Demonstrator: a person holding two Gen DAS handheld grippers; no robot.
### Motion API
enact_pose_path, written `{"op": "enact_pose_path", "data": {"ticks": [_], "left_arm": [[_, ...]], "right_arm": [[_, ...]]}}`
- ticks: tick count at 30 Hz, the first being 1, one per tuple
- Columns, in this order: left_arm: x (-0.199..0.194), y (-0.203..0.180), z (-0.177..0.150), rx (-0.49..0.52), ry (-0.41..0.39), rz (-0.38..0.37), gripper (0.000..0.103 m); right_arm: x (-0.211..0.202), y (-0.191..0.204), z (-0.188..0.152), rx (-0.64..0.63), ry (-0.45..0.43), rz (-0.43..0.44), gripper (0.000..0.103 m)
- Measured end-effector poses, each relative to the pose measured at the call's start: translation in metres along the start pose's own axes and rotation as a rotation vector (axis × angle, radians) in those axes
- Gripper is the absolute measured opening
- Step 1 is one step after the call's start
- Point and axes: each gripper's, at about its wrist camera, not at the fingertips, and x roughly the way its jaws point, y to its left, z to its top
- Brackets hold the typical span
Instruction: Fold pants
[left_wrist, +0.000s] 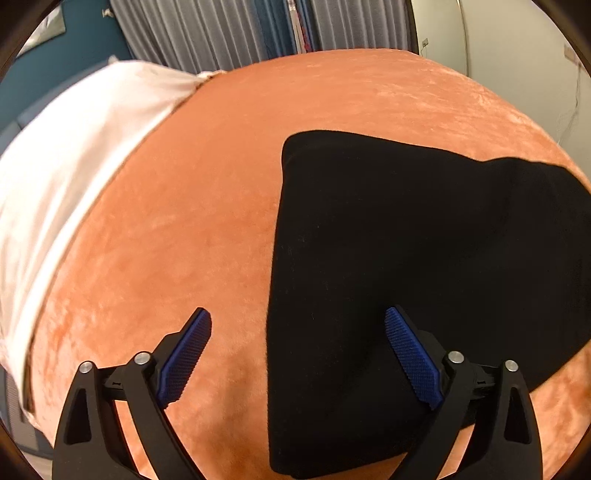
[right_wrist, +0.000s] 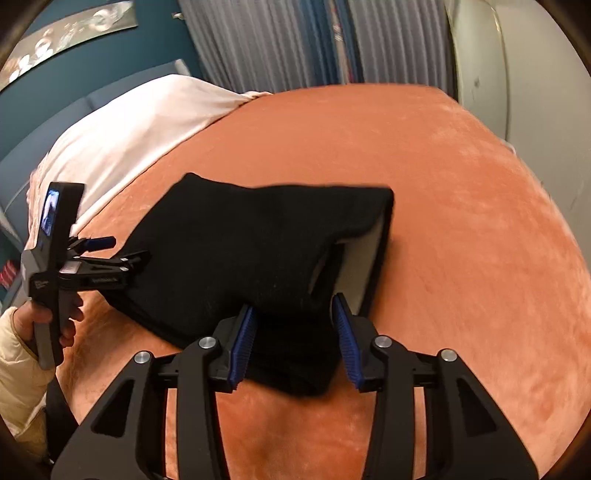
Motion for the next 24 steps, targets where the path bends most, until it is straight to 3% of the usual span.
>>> {"op": "enact_pose_path", "data": {"ticks": [2, 3, 6, 8, 9, 11, 13, 15, 17, 18, 19, 20, 21, 22, 23, 24], "left_arm": [[0.002, 0.002, 0.000, 0.001, -0.002, -0.001, 0.097], [0.003, 0.003, 0.000, -0.007, 0.003, -0.012, 0.097], [0.007, 0.010, 0.000, -0.046, 0.027, -0.077, 0.097], [0.007, 0.010, -0.001, -0.039, 0.024, -0.068, 0.098], [0.007, 0.010, -0.001, -0.037, 0.022, -0.063, 0.098], [0.001, 0.010, 0.000, -0.028, 0.019, -0.054, 0.098], [-0.012, 0.010, 0.000, -0.011, -0.004, -0.030, 0.095], [-0.019, 0.005, 0.000, 0.007, -0.027, -0.023, 0.095], [-0.015, -0.001, -0.001, 0.016, -0.011, -0.019, 0.095], [-0.007, -0.003, -0.003, 0.012, 0.013, -0.021, 0.095], [-0.004, -0.002, -0.005, 0.002, 0.021, -0.021, 0.098], [-0.002, 0.001, -0.006, -0.015, 0.020, -0.031, 0.098], [-0.002, 0.004, -0.006, -0.027, 0.023, -0.050, 0.098], [-0.003, 0.010, -0.008, -0.044, 0.030, -0.083, 0.098], [-0.005, 0.015, -0.009, -0.051, 0.029, -0.092, 0.098], [-0.006, 0.018, -0.010, -0.047, 0.025, -0.088, 0.098]], "right_arm": [[0.012, -0.006, -0.003, -0.007, 0.062, -0.038, 0.024], [0.014, -0.019, -0.010, 0.029, 0.084, -0.022, 0.022], [0.014, -0.045, -0.029, 0.156, 0.080, 0.045, 0.019], [0.017, -0.049, -0.034, 0.187, 0.086, 0.062, 0.020], [0.011, -0.049, -0.031, 0.207, 0.077, 0.059, 0.025], [-0.009, -0.049, -0.024, 0.240, 0.035, 0.017, 0.025], [-0.042, -0.039, -0.007, 0.228, -0.079, -0.062, 0.026], [-0.053, -0.022, 0.010, 0.201, -0.131, 0.006, 0.026], [-0.031, 0.002, 0.025, 0.131, -0.078, 0.114, 0.025], [-0.012, 0.008, 0.024, 0.104, -0.025, 0.116, 0.023], [0.010, 0.008, 0.020, 0.085, 0.040, 0.082, 0.023], [0.040, -0.005, 0.006, 0.095, 0.123, -0.005, 0.019], [0.046, -0.018, -0.003, 0.150, 0.122, 0.012, 0.006], [0.041, -0.034, -0.009, 0.254, 0.090, 0.073, 0.005], [0.028, -0.042, -0.009, 0.345, 0.069, 0.058, 0.000], [0.018, -0.038, -0.004, 0.321, 0.046, -0.005, 0.000]]}}
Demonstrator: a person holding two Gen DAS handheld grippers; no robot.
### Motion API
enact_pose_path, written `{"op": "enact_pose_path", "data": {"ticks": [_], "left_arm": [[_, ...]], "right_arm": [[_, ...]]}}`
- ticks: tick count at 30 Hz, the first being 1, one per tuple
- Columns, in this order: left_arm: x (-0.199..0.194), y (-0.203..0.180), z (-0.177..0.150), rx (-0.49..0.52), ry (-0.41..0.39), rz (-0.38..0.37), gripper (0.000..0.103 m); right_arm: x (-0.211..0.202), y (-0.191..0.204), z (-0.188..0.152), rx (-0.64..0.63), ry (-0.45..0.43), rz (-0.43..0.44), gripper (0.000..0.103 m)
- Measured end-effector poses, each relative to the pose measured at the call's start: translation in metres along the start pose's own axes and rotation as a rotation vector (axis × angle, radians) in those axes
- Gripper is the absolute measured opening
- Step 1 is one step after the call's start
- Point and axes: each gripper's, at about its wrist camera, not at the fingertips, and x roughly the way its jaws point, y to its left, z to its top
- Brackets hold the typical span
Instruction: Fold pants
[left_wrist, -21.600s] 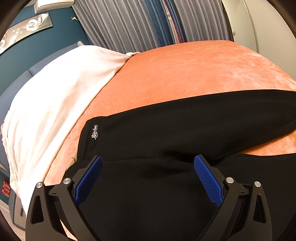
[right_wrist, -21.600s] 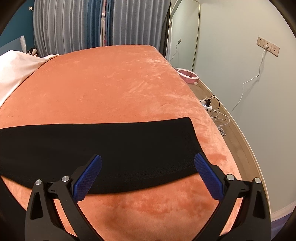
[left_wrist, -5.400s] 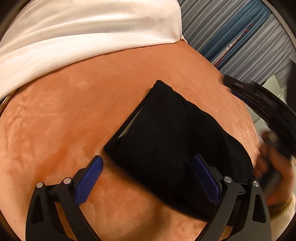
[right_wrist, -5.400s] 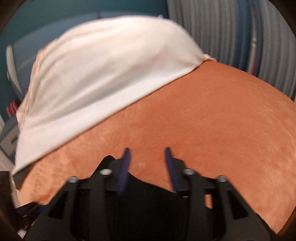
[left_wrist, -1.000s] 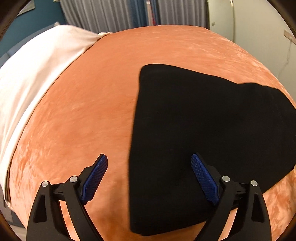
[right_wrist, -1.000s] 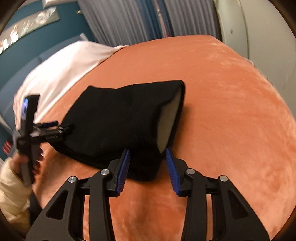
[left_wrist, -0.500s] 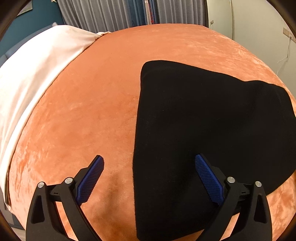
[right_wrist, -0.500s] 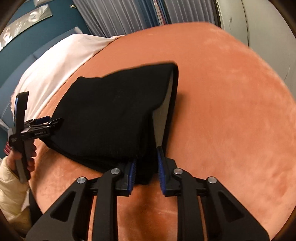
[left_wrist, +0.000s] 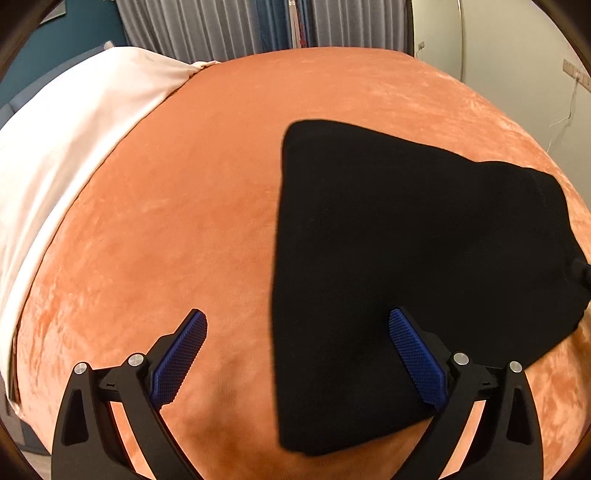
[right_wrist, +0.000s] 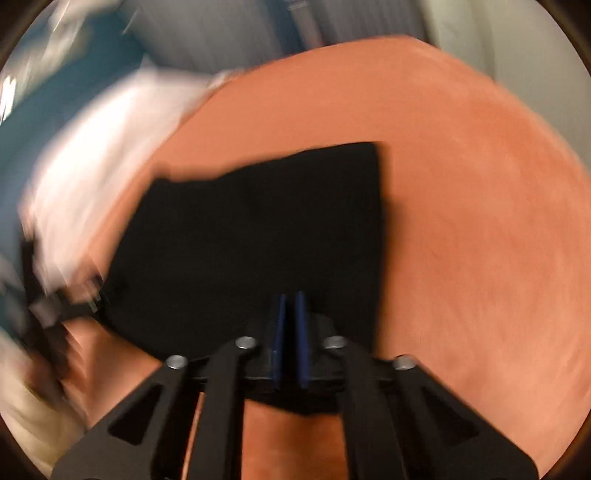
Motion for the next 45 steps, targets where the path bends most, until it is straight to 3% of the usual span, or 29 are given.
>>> {"op": "enact_pose_path", "data": {"ticks": [1, 2, 5, 7, 9, 12, 14, 16, 22, 24, 26, 28, 30, 35, 37, 40, 43, 45], "left_arm": [[-0.002, 0.004, -0.001, 0.007, -0.008, 0.005, 0.098], [-0.003, 0.006, -0.002, 0.005, -0.014, 0.000, 0.098], [-0.002, 0.012, -0.003, -0.031, -0.011, -0.028, 0.098], [-0.001, 0.015, -0.005, -0.056, -0.001, -0.048, 0.098], [-0.002, 0.017, -0.006, -0.064, 0.005, -0.063, 0.098], [-0.007, 0.021, -0.009, -0.045, 0.001, -0.070, 0.098], [-0.008, 0.022, -0.009, -0.042, 0.000, -0.076, 0.097], [-0.007, 0.024, -0.010, -0.036, 0.000, -0.067, 0.097], [-0.003, 0.023, -0.010, -0.026, -0.006, -0.040, 0.097], [-0.003, 0.024, -0.010, -0.034, 0.001, -0.050, 0.097], [-0.004, 0.024, -0.011, -0.039, 0.006, -0.065, 0.097], [-0.006, 0.022, -0.012, -0.026, 0.001, -0.052, 0.097], [-0.007, 0.019, -0.012, -0.016, -0.001, -0.041, 0.097], [-0.010, 0.012, -0.011, -0.010, 0.003, -0.022, 0.097], [-0.010, 0.013, -0.010, -0.010, 0.004, -0.024, 0.097], [-0.009, 0.009, -0.006, 0.000, 0.008, -0.003, 0.097], [-0.009, 0.003, -0.004, 0.010, 0.011, 0.010, 0.097], [-0.009, 0.001, -0.004, 0.016, 0.016, 0.022, 0.097]], "right_arm": [[-0.011, 0.019, 0.006, -0.070, -0.043, -0.057, 0.006], [-0.014, 0.038, 0.014, -0.114, -0.047, -0.031, 0.006], [0.003, 0.099, 0.035, -0.224, 0.008, 0.162, 0.006], [0.041, 0.146, 0.051, -0.308, 0.082, 0.225, 0.006], [0.096, 0.189, 0.063, -0.394, 0.164, 0.200, 0.006], [0.157, 0.224, 0.065, -0.440, 0.260, 0.177, 0.006], [0.188, 0.248, 0.064, -0.492, 0.278, 0.136, 0.006], [0.199, 0.260, 0.058, -0.515, 0.274, 0.119, 0.002], [0.227, 0.280, 0.057, -0.457, 0.282, 0.194, 0.000], [0.210, 0.276, 0.054, -0.394, 0.265, 0.253, 0.001], [0.173, 0.266, 0.054, -0.353, 0.186, 0.302, 0.004], [0.142, 0.243, 0.050, -0.307, 0.126, 0.297, 0.004], [0.113, 0.203, 0.040, -0.233, 0.083, 0.251, 0.005], [0.077, 0.111, -0.007, -0.142, 0.069, -0.015, 0.001], [0.064, 0.085, -0.022, -0.056, 0.056, 0.071, 0.000], [0.036, 0.085, -0.028, -0.034, 0.009, 0.042, 0.002], [0.009, 0.086, -0.035, -0.026, -0.070, 0.043, 0.011], [0.000, 0.083, -0.044, -0.023, -0.087, 0.005, 0.039]]}}
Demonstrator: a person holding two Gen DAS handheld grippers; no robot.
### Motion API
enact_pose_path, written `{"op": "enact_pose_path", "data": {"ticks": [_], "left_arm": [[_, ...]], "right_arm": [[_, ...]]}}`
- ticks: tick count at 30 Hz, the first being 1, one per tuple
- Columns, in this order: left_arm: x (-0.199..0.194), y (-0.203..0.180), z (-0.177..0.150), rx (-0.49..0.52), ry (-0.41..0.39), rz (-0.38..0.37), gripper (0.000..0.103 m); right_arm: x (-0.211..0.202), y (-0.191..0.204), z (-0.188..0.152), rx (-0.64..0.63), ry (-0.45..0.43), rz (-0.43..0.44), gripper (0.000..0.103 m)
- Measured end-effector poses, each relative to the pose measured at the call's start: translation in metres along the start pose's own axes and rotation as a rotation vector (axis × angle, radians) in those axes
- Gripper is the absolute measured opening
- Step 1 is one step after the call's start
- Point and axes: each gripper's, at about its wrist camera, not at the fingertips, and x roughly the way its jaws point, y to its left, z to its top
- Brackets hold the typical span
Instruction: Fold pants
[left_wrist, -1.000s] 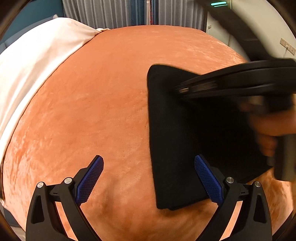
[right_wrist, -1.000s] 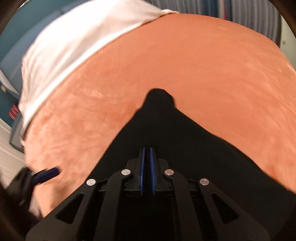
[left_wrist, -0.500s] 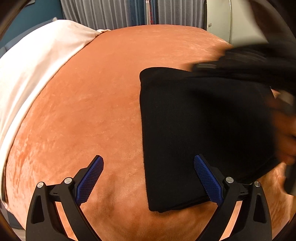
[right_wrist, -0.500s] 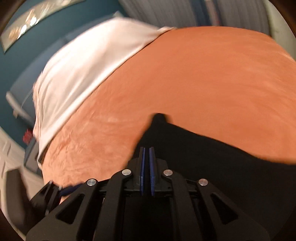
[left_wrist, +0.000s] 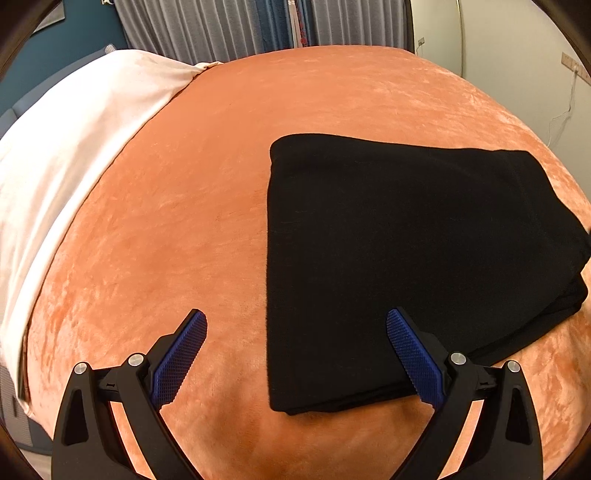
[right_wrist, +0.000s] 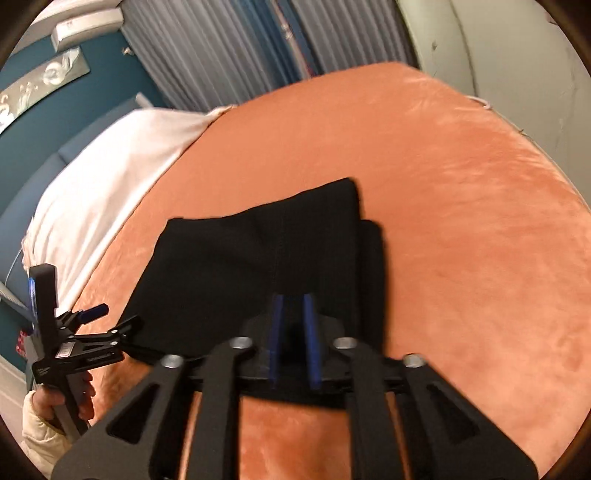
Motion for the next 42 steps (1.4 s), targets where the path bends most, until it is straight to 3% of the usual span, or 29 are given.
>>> {"op": "enact_pose_path", "data": {"ticks": [4, 10, 14, 18, 21, 24, 28, 29, 30, 34, 35, 37, 38, 40, 42], "left_arm": [[-0.001, -0.007, 0.001, -0.002, 0.004, 0.010, 0.097], [0.003, -0.006, -0.005, -0.026, 0.040, -0.011, 0.097], [0.006, -0.007, -0.007, -0.031, 0.050, -0.008, 0.097], [0.011, -0.008, -0.007, -0.032, 0.064, -0.008, 0.098], [0.011, -0.008, -0.007, -0.031, 0.064, -0.010, 0.098], [0.011, -0.007, -0.008, -0.027, 0.063, -0.006, 0.098], [0.012, -0.009, -0.007, -0.026, 0.060, -0.001, 0.098], [0.012, -0.010, -0.007, -0.028, 0.062, -0.001, 0.098], [0.012, -0.009, -0.007, -0.031, 0.064, -0.004, 0.098], [0.011, -0.006, -0.008, -0.026, 0.067, -0.011, 0.098], [0.011, -0.005, -0.008, -0.022, 0.067, -0.016, 0.098], [0.013, -0.007, -0.010, -0.016, 0.065, -0.019, 0.098], [0.014, -0.009, -0.011, -0.016, 0.062, -0.016, 0.098], [0.014, -0.010, -0.010, -0.017, 0.064, -0.012, 0.098], [0.015, -0.009, -0.010, -0.015, 0.063, -0.020, 0.098]], "right_arm": [[-0.016, -0.025, -0.009, -0.050, -0.005, -0.055, 0.044], [-0.032, -0.059, -0.009, -0.134, 0.004, -0.017, 0.044], [-0.023, -0.054, -0.007, -0.163, 0.030, 0.045, 0.044], [-0.005, -0.044, -0.004, -0.202, 0.033, 0.021, 0.045], [-0.009, -0.048, 0.002, -0.178, 0.015, 0.042, 0.046], [-0.009, -0.056, 0.008, -0.149, -0.005, 0.031, 0.055], [0.011, -0.060, 0.011, -0.110, 0.056, 0.100, 0.056], [0.014, -0.059, 0.009, -0.112, 0.064, 0.094, 0.047], [0.015, -0.060, 0.008, -0.108, 0.080, 0.119, 0.031], [-0.023, -0.054, 0.000, -0.089, 0.028, 0.166, 0.026], [-0.029, -0.059, -0.006, -0.056, 0.029, 0.190, 0.025], [-0.011, -0.071, -0.019, -0.051, 0.097, 0.146, 0.027], [-0.003, -0.077, -0.023, -0.038, 0.119, 0.143, 0.035], [-0.013, -0.091, -0.021, 0.066, 0.084, 0.202, 0.036], [-0.040, -0.084, -0.011, 0.056, -0.001, 0.152, 0.040]]}}
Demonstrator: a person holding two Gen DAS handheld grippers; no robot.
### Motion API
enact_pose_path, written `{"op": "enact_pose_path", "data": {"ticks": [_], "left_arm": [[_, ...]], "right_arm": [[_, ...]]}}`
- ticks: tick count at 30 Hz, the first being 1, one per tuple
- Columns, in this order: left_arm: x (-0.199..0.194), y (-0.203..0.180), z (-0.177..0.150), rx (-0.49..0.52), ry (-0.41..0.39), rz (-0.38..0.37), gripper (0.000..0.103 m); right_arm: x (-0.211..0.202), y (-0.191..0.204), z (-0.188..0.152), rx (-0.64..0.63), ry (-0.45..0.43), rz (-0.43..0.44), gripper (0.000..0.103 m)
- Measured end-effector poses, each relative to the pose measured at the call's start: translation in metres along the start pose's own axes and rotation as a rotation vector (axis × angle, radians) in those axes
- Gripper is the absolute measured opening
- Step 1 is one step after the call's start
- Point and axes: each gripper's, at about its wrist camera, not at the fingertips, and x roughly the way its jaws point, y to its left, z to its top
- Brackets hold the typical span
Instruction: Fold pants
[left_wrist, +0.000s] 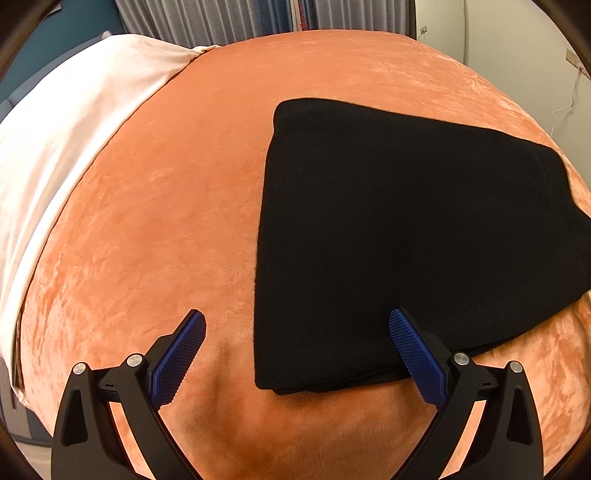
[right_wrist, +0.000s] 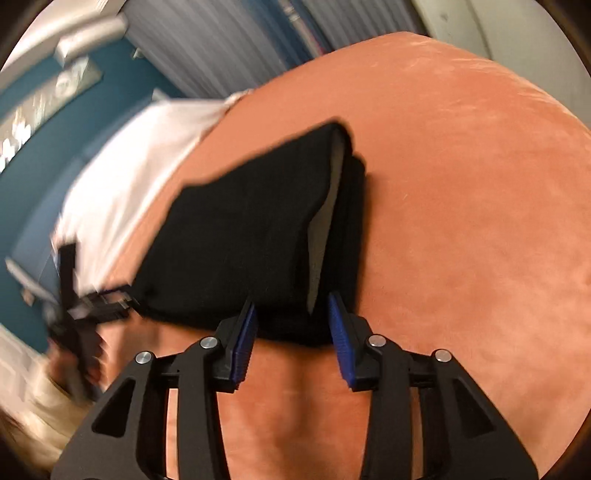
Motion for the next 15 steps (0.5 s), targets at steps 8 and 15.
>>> {"op": "enact_pose_path", "data": {"ticks": [8, 15], "left_arm": [[0.011, -0.013, -0.002, -0.021, -0.005, 0.015, 0.098], [0.014, -0.020, 0.000, -0.013, -0.007, -0.004, 0.098]], "right_arm": [[0.032, 0.100, 0.055, -0.252, -0.027, 0.028, 0.036], [0.123, 0.049, 0.092, -0.084, 0.126, -0.110, 0.000]]}}
